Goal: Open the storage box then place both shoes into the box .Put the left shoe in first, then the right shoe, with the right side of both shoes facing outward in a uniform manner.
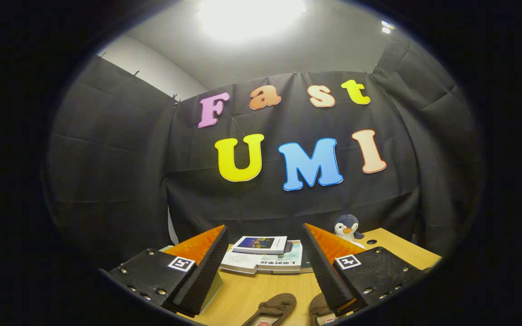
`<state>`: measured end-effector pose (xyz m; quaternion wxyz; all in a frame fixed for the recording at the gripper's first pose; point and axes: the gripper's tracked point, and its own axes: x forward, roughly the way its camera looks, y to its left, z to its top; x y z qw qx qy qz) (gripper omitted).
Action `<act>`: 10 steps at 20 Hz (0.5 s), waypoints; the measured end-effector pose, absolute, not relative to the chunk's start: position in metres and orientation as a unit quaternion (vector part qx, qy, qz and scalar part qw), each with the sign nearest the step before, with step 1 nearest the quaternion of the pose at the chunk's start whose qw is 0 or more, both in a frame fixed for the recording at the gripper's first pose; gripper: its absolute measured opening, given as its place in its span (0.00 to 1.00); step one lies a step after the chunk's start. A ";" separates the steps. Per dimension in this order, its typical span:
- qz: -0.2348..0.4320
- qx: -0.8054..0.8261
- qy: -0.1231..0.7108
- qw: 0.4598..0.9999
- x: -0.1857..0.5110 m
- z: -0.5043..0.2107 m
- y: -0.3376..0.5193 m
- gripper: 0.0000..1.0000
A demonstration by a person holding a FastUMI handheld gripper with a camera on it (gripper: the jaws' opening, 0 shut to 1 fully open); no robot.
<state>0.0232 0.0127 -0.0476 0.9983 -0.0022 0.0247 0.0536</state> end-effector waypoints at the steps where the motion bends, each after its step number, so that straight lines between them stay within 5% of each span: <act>1: 0.056 -0.003 0.026 0.998 0.024 -0.048 0.015 0.97; 10: 0.096 0.098 0.095 0.986 0.024 -0.093 0.032 0.97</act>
